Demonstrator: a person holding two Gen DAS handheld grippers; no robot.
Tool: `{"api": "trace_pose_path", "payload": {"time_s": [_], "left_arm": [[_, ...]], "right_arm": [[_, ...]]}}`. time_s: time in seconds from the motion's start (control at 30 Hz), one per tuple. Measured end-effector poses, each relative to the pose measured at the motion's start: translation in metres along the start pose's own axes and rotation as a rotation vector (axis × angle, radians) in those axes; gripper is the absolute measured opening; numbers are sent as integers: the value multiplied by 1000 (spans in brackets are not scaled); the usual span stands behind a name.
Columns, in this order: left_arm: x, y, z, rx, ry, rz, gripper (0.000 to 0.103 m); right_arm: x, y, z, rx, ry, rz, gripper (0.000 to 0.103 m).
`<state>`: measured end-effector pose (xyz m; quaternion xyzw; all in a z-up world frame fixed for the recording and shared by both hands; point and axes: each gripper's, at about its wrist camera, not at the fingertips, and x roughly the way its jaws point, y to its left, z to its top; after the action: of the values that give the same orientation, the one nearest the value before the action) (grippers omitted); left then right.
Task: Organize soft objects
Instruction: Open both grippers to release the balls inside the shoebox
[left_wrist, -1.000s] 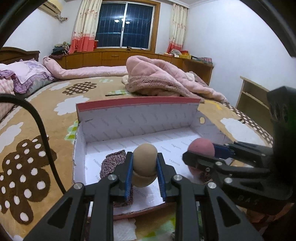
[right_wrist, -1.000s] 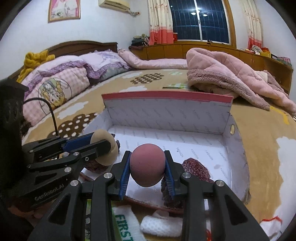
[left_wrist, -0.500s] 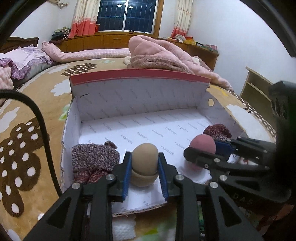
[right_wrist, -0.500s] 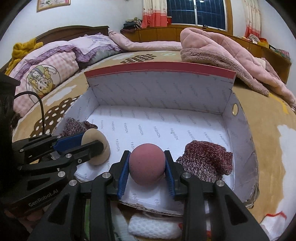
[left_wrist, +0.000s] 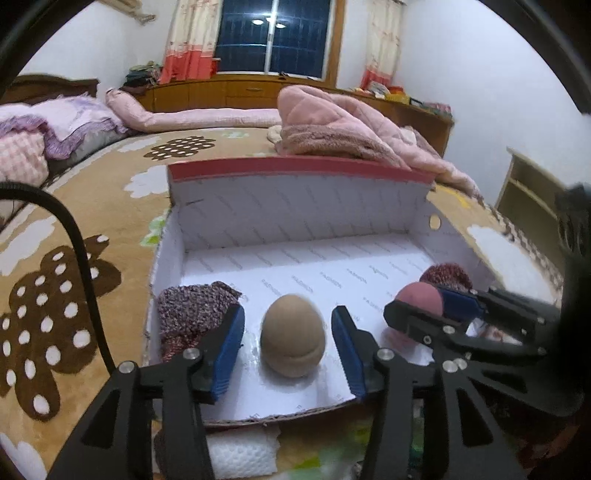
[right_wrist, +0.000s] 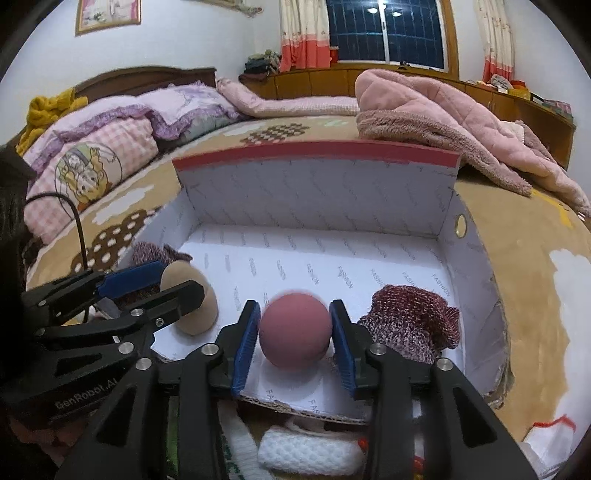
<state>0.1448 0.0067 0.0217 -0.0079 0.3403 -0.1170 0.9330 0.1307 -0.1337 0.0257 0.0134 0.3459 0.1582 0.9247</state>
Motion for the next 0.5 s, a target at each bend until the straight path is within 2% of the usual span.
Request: {"api": "trace_pose_path", "payload": {"time_s": [0.03, 0.13, 0.33, 0.5], "left_arm": [[-2, 1, 0, -15, -7, -2, 52], [-9, 9, 3, -72, -29, 7, 55], [-19, 14, 7, -102, -49, 12, 64], [-27, 11, 10, -93, -58, 64, 91]], "right_arm": [[-2, -1, 1, 7, -12, 2, 57], [-6, -3, 3, 25, -29, 8, 71], [-12, -5, 5, 48, -30, 17, 74], [-21, -6, 6, 46, -50, 18, 76]]}}
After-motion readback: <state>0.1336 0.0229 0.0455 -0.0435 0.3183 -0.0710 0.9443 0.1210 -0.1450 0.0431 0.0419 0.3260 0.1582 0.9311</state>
